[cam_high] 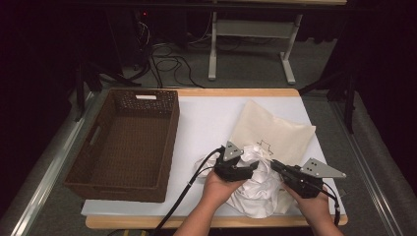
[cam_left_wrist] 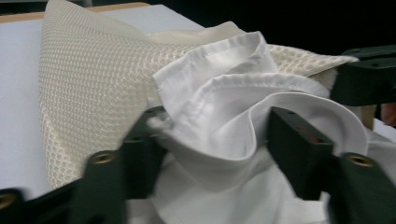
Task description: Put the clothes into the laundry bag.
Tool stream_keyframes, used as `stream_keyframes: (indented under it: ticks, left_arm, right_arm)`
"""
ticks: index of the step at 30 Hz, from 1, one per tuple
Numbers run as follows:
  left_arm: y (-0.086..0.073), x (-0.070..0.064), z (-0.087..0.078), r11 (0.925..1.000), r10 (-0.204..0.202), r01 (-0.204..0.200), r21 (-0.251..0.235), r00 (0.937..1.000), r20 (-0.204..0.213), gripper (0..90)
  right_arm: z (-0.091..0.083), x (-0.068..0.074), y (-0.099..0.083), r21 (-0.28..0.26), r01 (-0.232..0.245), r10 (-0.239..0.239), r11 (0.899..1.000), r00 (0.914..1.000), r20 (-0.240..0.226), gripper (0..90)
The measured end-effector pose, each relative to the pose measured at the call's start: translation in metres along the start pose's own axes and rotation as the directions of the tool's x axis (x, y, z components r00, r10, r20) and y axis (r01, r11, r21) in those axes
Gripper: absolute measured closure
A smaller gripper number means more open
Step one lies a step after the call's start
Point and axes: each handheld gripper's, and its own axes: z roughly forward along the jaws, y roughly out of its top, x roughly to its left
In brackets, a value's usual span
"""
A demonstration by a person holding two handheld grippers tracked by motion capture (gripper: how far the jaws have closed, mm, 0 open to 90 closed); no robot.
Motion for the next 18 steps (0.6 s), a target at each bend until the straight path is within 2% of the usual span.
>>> stream_keyframes:
  ticks: [1,2,4,7,8,10,12,15,18]
  left_arm:
    - [0.000,0.000,-0.001,1.0000,0.003,-0.003,-0.005,1.0000,0.008,58.4]
    - [0.000,-0.001,-0.002,0.9999,0.008,-0.008,-0.009,1.0000,0.002,66.3]
    - [0.000,-0.008,-0.010,0.9989,0.021,-0.021,-0.042,0.9997,-0.010,75.9]
    - [-0.004,-0.022,-0.020,0.9952,0.055,-0.055,-0.081,0.9985,-0.005,80.0]
    - [-0.007,-0.030,-0.022,0.9925,0.085,-0.086,-0.087,0.9963,-0.009,80.5]
    - [-0.013,-0.039,-0.025,0.9899,0.107,-0.106,-0.095,0.9943,0.004,81.1]
    - [-0.017,-0.048,-0.026,0.9852,0.138,-0.138,-0.102,0.9904,-0.001,81.3]
    - [-0.020,-0.057,-0.022,0.9827,0.167,-0.166,-0.082,0.9859,0.009,81.5]
    - [-0.023,-0.058,-0.014,0.9810,0.187,-0.187,-0.051,0.9823,-0.003,81.5]
  right_arm:
    - [0.000,0.000,0.000,0.002,-0.002,0.002,1.000,1.0000,0.003,88.9]
    - [0.000,-0.001,-0.001,0.002,0.000,0.000,1.000,1.0000,0.002,88.9]
    - [0.000,-0.002,-0.001,0.000,-0.007,0.007,1.000,1.0000,0.003,88.9]
    - [0.000,-0.002,0.000,-0.004,-0.009,0.009,1.000,0.9999,0.007,88.9]
    - [0.000,-0.002,0.000,-0.004,-0.008,0.008,1.000,0.9999,0.007,88.9]
    - [0.001,-0.002,0.000,-0.004,-0.010,0.010,1.000,0.9999,0.009,89.0]
    - [0.001,-0.002,0.000,-0.003,-0.010,0.010,1.000,0.9999,0.010,89.0]
    - [0.001,-0.002,0.001,-0.003,-0.007,0.007,1.000,0.9999,0.009,89.0]
    - [0.002,-0.002,0.001,-0.005,-0.011,0.011,1.000,0.9999,0.004,89.0]
